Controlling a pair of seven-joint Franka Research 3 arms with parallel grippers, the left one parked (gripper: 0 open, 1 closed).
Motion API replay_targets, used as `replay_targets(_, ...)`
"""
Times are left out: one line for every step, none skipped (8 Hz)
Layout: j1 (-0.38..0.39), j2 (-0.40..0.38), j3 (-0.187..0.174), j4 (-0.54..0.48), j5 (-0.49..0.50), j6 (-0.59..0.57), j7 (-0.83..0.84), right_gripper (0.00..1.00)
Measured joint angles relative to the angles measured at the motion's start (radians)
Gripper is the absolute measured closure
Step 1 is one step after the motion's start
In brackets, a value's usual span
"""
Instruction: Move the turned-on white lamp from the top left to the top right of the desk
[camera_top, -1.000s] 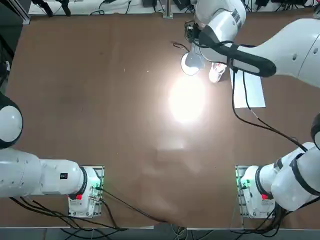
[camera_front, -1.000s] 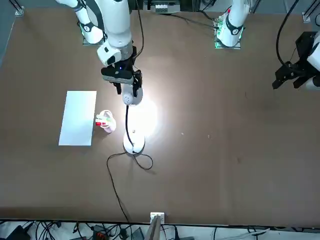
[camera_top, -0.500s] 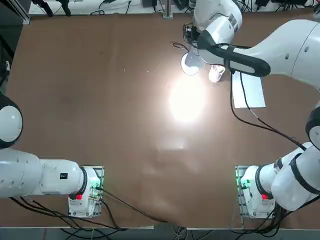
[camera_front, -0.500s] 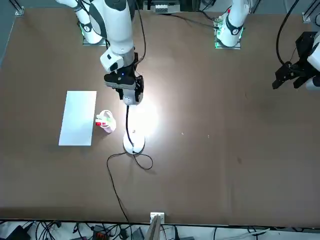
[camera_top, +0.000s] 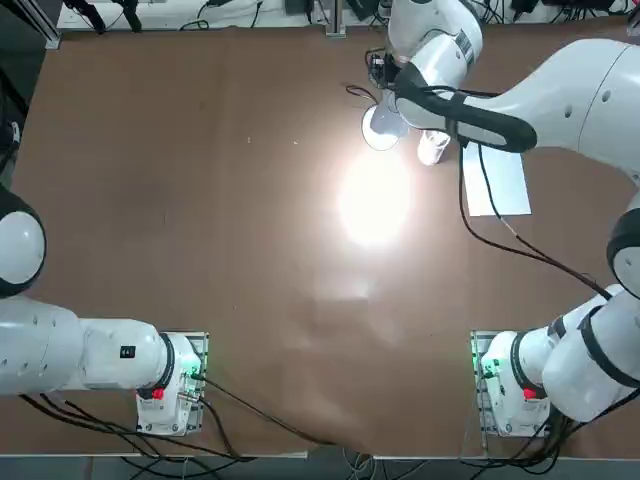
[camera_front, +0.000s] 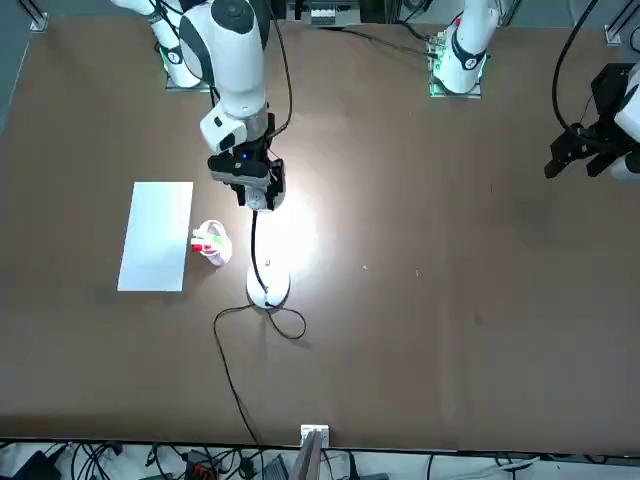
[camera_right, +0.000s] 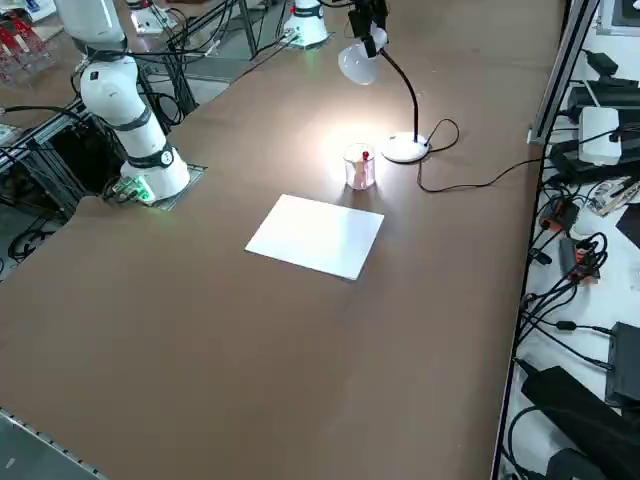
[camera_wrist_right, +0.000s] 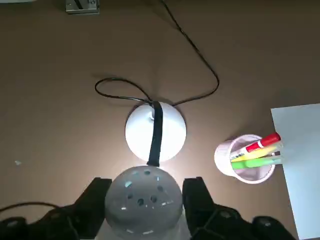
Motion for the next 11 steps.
replay_targets(0.0,-0.001,0.0,0.0,0.0,0.0,0.0,0.27)
replay_targets(-0.002,-0.001,-0.002,0.002,0.0,0.0,0.0,0.27)
replay_targets(-0.013,-0.002,-0.004,0.011,0.0,0.001,0.0,0.27)
replay_targets(-0.04,-0.002,-0.007,0.031,0.005,-0.003,0.0,0.27)
replay_targets(-0.08,-0.002,-0.01,0.069,0.021,-0.019,0.001,0.27)
replay_targets(-0.13,-0.003,-0.013,0.122,0.059,-0.046,0.001,0.27)
replay_targets(-0.191,-0.004,-0.016,0.172,0.09,-0.062,0.0,0.27)
replay_targets(-0.268,-0.005,-0.017,0.214,0.104,-0.064,-0.001,0.27)
replay_targets(-0.352,-0.005,-0.02,0.245,0.106,-0.064,-0.002,0.27)
replay_targets(-0.439,-0.003,-0.021,0.259,0.103,-0.064,-0.004,0.27)
replay_targets(-0.526,0.004,-0.023,0.261,0.089,-0.056,-0.027,0.27)
